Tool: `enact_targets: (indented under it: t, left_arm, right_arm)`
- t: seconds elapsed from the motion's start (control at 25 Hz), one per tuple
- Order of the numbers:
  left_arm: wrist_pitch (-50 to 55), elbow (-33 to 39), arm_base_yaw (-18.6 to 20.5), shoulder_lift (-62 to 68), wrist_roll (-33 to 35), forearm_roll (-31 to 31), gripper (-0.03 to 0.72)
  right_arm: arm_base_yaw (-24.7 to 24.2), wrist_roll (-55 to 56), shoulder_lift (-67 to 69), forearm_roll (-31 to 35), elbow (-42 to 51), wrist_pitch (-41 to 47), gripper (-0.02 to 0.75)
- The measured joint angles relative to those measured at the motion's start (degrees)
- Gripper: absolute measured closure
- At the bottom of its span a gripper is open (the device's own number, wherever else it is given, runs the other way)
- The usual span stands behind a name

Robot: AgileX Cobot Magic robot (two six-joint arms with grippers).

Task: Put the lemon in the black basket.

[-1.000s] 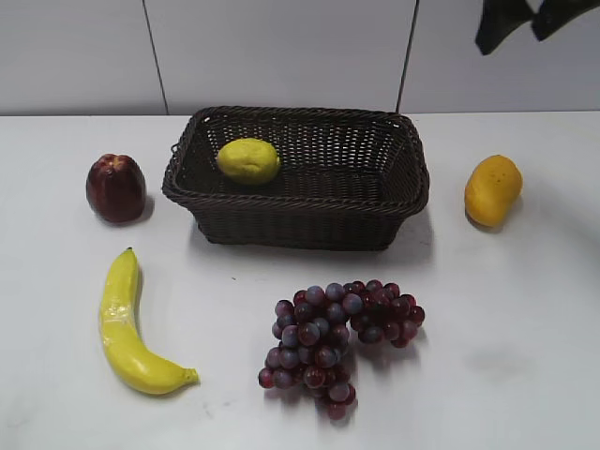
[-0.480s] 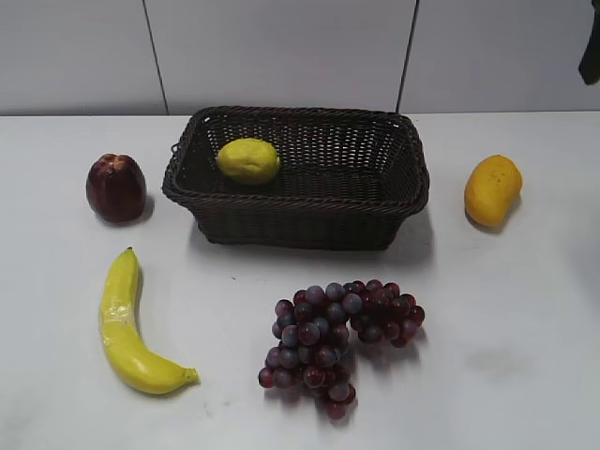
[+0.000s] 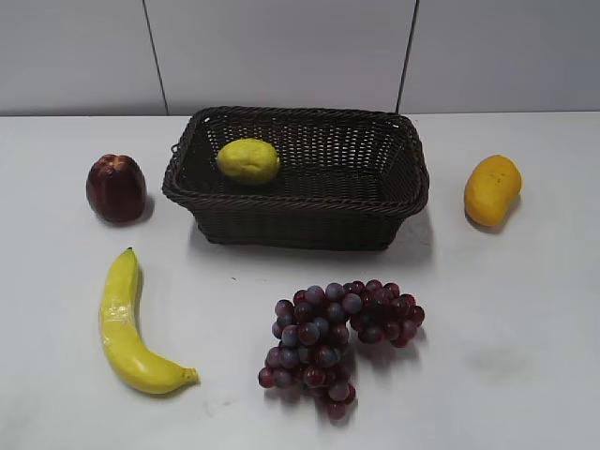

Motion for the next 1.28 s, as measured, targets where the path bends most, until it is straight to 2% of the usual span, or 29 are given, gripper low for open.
enact_targets:
  t: [0.4, 0.64, 1.28]
  left_arm:
    - [0.00, 0.00, 0.00, 0.00, 0.00, 0.00, 0.253]
    - [0.00, 0.00, 0.00, 0.00, 0.00, 0.00, 0.253]
    - [0.00, 0.00, 0.00, 0.00, 0.00, 0.00, 0.253]
  right_arm:
    - [0.00, 1.35, -18.25, 0.05, 22.16, -4.59, 0.146]
    - [0.00, 1.43, -27.54, 0.05, 30.16, -5.10, 0.146]
    - [0.00, 1.43, -47.60, 0.10, 31.64, -4.57, 0.146]
